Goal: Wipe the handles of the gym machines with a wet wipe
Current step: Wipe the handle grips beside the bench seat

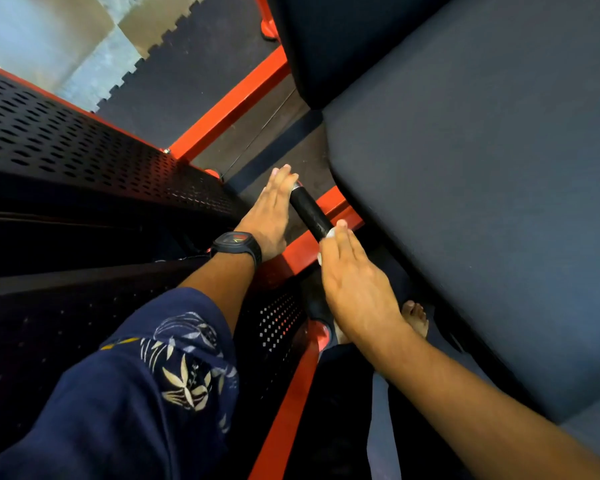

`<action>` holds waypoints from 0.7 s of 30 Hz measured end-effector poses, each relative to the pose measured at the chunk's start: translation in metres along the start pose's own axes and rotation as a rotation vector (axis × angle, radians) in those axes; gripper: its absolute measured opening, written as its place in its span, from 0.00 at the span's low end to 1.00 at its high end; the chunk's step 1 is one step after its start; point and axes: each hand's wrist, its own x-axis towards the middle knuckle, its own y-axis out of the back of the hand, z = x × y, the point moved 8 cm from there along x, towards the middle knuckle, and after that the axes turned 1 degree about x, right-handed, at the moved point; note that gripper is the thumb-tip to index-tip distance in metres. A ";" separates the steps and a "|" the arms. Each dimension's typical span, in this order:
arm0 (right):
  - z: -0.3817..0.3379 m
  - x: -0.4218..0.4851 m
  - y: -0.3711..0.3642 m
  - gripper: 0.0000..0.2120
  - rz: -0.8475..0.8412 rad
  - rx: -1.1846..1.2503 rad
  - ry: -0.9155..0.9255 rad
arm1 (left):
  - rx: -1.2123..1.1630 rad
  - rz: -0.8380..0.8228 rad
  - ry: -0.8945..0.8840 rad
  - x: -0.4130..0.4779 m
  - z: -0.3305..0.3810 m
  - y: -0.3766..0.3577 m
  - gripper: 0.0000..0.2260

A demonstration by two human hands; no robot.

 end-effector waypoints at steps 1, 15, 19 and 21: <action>0.001 0.012 0.001 0.17 0.001 0.023 -0.034 | 0.004 0.002 0.008 0.000 -0.001 -0.001 0.51; -0.009 0.043 0.014 0.26 0.003 0.088 -0.103 | -0.024 0.020 0.006 0.002 -0.005 -0.005 0.50; 0.003 0.088 0.005 0.15 -0.032 0.215 -0.190 | -0.017 -0.005 0.004 0.001 -0.005 -0.003 0.51; 0.018 0.082 0.004 0.13 -0.021 0.346 -0.309 | 0.004 -0.014 0.008 0.001 -0.005 -0.003 0.53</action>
